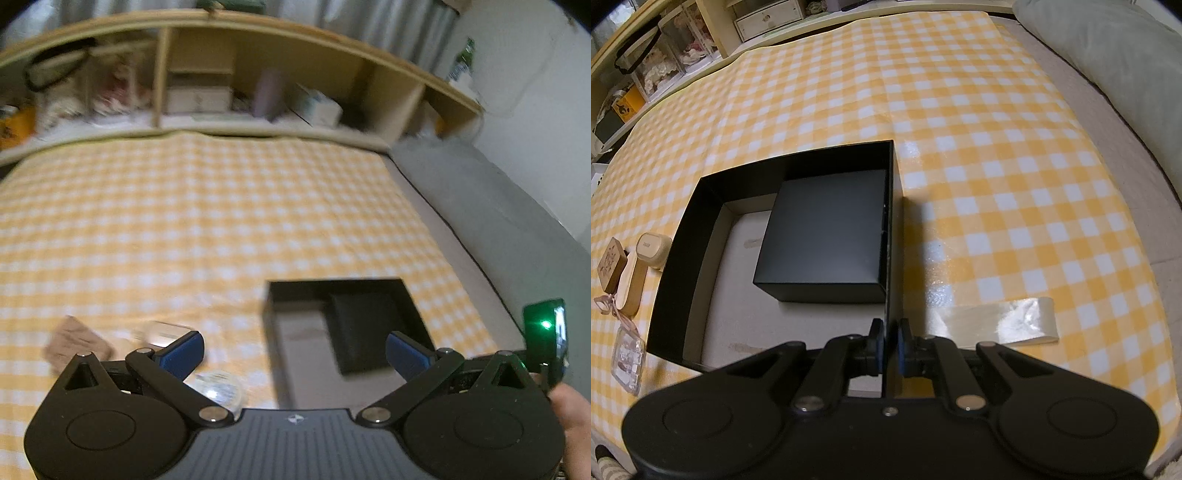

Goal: Organize rigid objects
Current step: 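Lower the left tool onto the carved wooden block and grasp it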

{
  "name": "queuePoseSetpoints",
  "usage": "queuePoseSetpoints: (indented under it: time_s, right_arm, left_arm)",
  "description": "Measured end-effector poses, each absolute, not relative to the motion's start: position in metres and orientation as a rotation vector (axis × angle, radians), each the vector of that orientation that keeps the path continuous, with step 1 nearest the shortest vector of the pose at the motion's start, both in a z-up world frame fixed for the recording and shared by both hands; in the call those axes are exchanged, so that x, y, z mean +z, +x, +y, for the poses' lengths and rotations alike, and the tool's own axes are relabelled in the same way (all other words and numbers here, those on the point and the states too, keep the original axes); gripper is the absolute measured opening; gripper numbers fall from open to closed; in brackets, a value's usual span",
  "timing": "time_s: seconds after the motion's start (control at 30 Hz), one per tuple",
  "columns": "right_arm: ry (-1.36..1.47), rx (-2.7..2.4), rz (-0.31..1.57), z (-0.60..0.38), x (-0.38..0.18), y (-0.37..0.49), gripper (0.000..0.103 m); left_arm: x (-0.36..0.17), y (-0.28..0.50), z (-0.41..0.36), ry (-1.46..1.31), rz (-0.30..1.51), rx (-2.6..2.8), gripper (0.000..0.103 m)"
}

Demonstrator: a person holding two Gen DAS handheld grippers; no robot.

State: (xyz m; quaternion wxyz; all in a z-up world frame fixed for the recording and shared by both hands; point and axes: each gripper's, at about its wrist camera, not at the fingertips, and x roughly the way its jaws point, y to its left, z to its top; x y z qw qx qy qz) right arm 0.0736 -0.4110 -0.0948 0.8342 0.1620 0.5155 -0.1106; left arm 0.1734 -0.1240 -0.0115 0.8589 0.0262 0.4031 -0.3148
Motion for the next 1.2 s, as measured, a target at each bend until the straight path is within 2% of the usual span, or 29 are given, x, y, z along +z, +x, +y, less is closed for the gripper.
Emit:
queuePoseSetpoints:
  time_s: [0.17,0.37,0.67,0.97,1.2]
  right_arm:
    - [0.346,-0.234,1.091,-0.409,-0.095,0.074,0.008]
    - [0.342,-0.234,1.093,-0.409,-0.095,0.074,0.008]
    - [0.337,-0.235,1.096,-0.41,-0.096,0.074,0.008]
    - [0.331,-0.233,1.1,-0.411,-0.098,0.073,0.008]
    - [0.319,-0.223,1.109,-0.424,-0.105,0.07,0.008]
  left_arm:
    - [-0.011,0.184,-0.092,0.053,0.771,-0.563,0.103]
    - [-0.018,0.206,-0.054,0.003,0.771,-0.396,0.103]
    - [-0.046,0.254,-0.003,-0.178,0.915,-0.151,0.103]
    - [-0.075,0.292,0.006,0.104,0.875,-0.297,0.103]
    - [-0.098,0.29,-0.005,0.416,0.835,-0.533,0.103]
